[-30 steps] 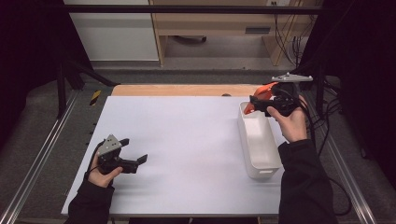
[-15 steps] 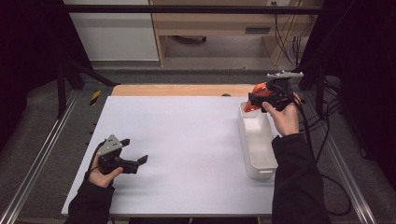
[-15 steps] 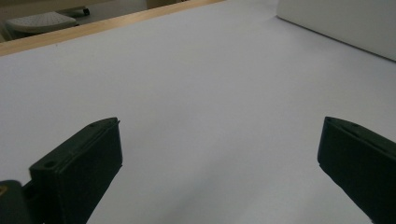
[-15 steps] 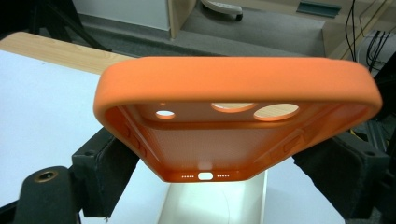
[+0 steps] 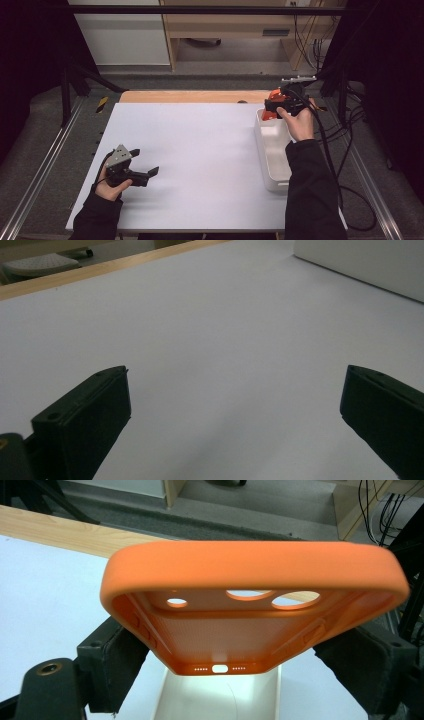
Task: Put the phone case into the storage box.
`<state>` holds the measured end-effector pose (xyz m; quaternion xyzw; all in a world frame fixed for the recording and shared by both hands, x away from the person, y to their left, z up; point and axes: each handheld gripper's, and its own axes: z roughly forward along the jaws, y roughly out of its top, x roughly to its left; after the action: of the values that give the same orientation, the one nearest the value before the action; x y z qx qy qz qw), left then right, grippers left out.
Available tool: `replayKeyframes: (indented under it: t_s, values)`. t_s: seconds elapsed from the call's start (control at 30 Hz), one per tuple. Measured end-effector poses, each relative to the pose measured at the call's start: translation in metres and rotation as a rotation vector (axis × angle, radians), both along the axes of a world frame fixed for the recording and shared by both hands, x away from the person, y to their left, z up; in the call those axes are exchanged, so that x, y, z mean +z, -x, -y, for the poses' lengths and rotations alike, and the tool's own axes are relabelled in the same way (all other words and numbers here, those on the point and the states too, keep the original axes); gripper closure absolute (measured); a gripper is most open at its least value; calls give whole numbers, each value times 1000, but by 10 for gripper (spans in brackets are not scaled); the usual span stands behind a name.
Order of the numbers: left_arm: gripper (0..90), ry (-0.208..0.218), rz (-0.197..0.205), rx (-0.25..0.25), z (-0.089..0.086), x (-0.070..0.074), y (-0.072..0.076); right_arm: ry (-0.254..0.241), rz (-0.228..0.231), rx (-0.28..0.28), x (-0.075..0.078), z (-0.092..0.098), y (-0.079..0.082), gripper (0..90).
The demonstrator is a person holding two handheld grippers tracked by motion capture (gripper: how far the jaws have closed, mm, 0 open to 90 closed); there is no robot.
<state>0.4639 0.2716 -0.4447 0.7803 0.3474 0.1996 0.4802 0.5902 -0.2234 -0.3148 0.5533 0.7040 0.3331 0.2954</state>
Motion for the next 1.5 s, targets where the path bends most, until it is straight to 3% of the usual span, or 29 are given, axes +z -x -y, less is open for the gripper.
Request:
replayKeyframes:
  t_s: [0.7,1.5]
  values:
    - [0,-13,-3,-11,2,-1,0,20,-79,-41,-27,-4,-26,155]
    - [0,-23,-3,-16,3,-2,0,-1,-142,-93,-57,-9,-45,155]
